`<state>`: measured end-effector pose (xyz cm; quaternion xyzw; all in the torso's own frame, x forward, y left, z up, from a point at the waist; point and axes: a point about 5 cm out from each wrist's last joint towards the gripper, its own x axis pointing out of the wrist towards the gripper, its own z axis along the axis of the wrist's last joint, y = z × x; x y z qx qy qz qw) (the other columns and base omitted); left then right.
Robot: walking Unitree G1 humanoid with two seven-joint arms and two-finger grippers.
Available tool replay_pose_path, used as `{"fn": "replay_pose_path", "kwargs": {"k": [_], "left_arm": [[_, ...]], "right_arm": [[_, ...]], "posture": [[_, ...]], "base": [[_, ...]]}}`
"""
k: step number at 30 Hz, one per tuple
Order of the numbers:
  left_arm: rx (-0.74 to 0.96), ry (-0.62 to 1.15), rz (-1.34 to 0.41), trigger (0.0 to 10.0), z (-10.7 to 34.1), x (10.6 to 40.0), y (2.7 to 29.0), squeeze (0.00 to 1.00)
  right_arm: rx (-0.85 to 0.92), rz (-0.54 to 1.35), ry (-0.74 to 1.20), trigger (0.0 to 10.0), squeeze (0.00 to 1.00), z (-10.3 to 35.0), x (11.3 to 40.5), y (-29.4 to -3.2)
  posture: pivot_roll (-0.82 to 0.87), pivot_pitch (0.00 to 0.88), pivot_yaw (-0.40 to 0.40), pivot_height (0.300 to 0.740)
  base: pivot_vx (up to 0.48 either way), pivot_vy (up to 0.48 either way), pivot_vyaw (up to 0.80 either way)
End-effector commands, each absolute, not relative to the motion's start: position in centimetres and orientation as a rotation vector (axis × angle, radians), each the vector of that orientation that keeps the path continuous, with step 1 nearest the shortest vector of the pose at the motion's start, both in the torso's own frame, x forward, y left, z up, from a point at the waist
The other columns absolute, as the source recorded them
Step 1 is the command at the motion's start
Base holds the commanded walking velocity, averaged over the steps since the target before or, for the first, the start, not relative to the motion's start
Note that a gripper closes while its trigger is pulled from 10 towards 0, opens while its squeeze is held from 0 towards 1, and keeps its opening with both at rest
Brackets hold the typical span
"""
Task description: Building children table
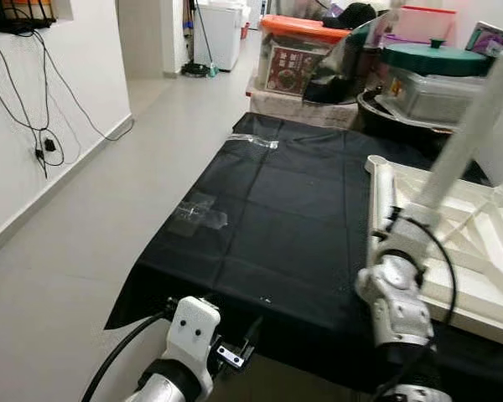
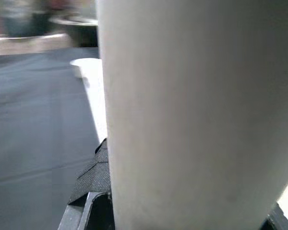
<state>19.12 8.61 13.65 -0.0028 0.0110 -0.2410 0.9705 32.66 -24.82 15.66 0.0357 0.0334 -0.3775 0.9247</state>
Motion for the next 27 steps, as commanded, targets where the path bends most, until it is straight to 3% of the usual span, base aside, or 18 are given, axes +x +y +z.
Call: {"fn": "replay_pose_path", "kwargs": {"k": [1, 3, 8, 9, 11, 12, 13, 14, 17, 18, 24, 27], "left_arm": [[-0.006, 0.037, -0.492, 10.0, 13.2, 19.1, 8.7, 0.0], [-0.005, 0.037, -0.491, 10.0, 13.2, 19.2, 8.8, 0.0], [-0.004, 0.037, -0.495, 10.0, 13.2, 19.2, 8.8, 0.0], [-0.004, 0.038, -0.497, 10.0, 13.2, 19.2, 8.8, 0.0], [-0.004, 0.038, -0.497, 10.0, 13.1, 19.2, 8.8, 0.0], [-0.002, 0.038, -0.497, 10.0, 13.1, 19.2, 8.8, 0.0], [-0.002, 0.038, -0.497, 10.0, 13.1, 19.2, 8.8, 0.0], [0.0, 0.038, -0.496, 10.0, 13.2, 19.2, 8.9, 0.0], [0.003, 0.038, -0.494, 10.0, 13.2, 19.3, 8.9, 0.0], [0.004, 0.038, -0.492, 10.0, 13.2, 19.3, 8.9, 0.0], [0.003, 0.038, -0.492, 10.0, 13.1, 19.3, 8.9, 0.0], [0.001, 0.037, -0.492, 10.0, 13.1, 19.3, 9.0, 0.0]], "right_arm": [[0.019, -0.939, 0.168, 0.0, 0.0, 13.7, 30.9, -28.2], [0.018, -1.058, 0.189, 0.0, 0.0, 13.2, 29.3, -31.2], [0.008, -1.095, 0.173, 0.0, 0.0, 13.5, 28.8, -32.1], [-0.004, -1.051, 0.179, 10.0, 0.0, 13.6, 29.1, -31.5], [-0.007, -1.038, 0.181, 10.0, 0.0, 13.5, 29.2, -31.4], [-0.014, -0.99, 0.169, 10.0, 0.76, 13.6, 29.7, -30.5], [-0.014, -0.99, 0.169, 10.0, 0.76, 13.6, 29.7, -30.5], [-0.011, -0.938, 0.146, 10.0, 1.0, 13.7, 30.3, -29.5], [-0.01, -0.881, 0.127, 10.0, 1.0, 13.6, 31.0, -27.8], [0.001, -0.866, 0.124, 10.0, 0.0, 13.7, 31.3, -27.2], [-0.007, -0.867, 0.119, 10.0, 0.0, 13.8, 31.1, -27.1], [-0.054, -0.841, 0.146, 10.0, 0.0, 13.7, 29.6, -27.0]], "posture": [[0.23, 0.016, -0.11, 0.74], [0.22, 0.017, -0.105, 0.74], [0.22, 0.018, -0.101, 0.74], [0.22, 0.02, -0.097, 0.74], [0.22, 0.02, -0.097, 0.74], [0.22, 0.019, -0.099, 0.74], [0.22, 0.019, -0.099, 0.74], [0.23, 0.022, -0.102, 0.74], [0.23, 0.023, -0.103, 0.74], [0.23, 0.024, -0.102, 0.74], [0.23, 0.025, -0.1, 0.74], [0.22, 0.026, -0.1, 0.74]], "base": [[0.0, 0.0, 0.0], [0.0, 0.0, 0.0], [0.0, 0.0, 0.0], [0.0, 0.0, 0.0], [0.0, 0.0, 0.0], [0.0, 0.0, 0.0], [0.0, 0.0, 0.0], [0.0, 0.0, 0.0], [0.0, 0.0, 0.0], [0.0, 0.0, 0.0], [0.0, 0.0, 0.0], [0.0, 0.0, 0.0]]}}
